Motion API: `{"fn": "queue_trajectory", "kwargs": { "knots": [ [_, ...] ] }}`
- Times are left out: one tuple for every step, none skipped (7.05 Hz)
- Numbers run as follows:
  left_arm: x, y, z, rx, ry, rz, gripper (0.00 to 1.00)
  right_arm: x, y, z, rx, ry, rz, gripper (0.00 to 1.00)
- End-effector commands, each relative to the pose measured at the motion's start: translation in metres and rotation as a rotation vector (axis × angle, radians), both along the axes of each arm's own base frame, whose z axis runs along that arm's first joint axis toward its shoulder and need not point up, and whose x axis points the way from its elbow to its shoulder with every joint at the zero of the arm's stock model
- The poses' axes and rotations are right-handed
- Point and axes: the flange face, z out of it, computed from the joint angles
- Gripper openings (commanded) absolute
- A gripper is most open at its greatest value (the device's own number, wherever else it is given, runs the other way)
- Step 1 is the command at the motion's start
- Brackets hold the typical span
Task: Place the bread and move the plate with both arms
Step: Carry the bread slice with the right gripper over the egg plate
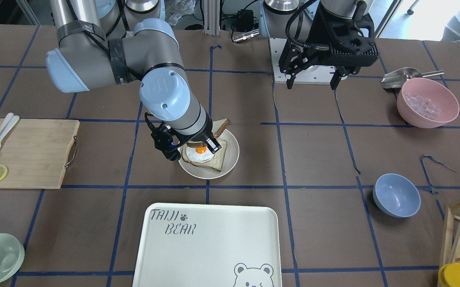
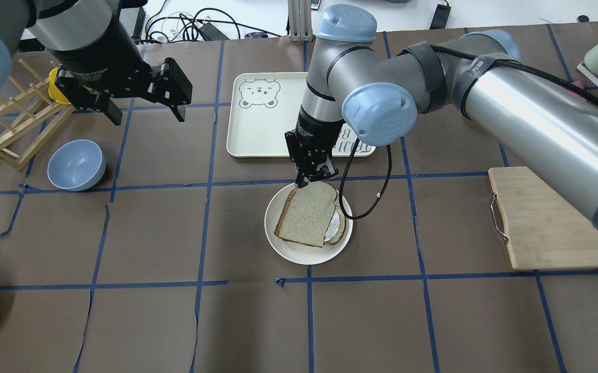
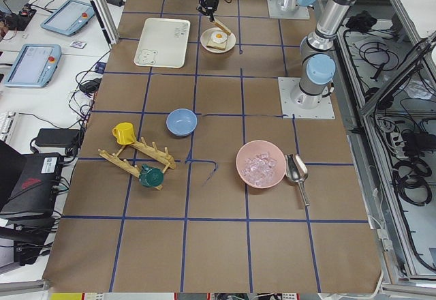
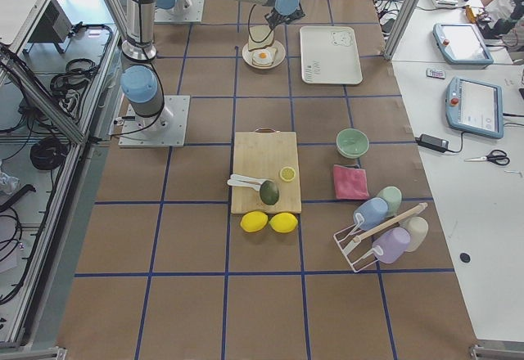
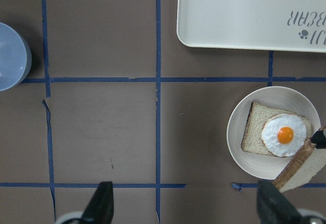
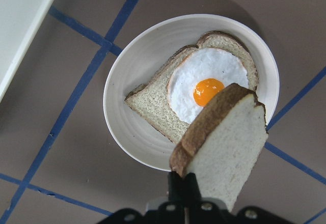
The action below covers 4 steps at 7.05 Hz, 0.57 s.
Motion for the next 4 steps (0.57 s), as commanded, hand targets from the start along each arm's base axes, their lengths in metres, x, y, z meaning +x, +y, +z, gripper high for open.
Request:
{"fn": "queue_trajectory", "kwargs": {
  "knots": [
    [0.000,0.000,-0.001,0.002,0.001,-0.002,1.00,-0.005,-0.005,-0.011,-0.014,0.055,0.001,0.00],
    [0.000,0.000,-0.001,0.002,0.001,-0.002,1.00,-0.004,-0.007,-0.021,0.001,0.064,-0.001,0.00],
    [0.000,0.000,0.000,0.000,-0.001,0.000,1.00,-0.007,-0.009,-0.023,0.001,0.071,-0.005,0.00],
    [0.000,0.000,-0.001,0.002,0.001,0.000,1.00,-0.008,-0.010,-0.027,0.007,0.073,-0.005,0.00]
  ]
}}
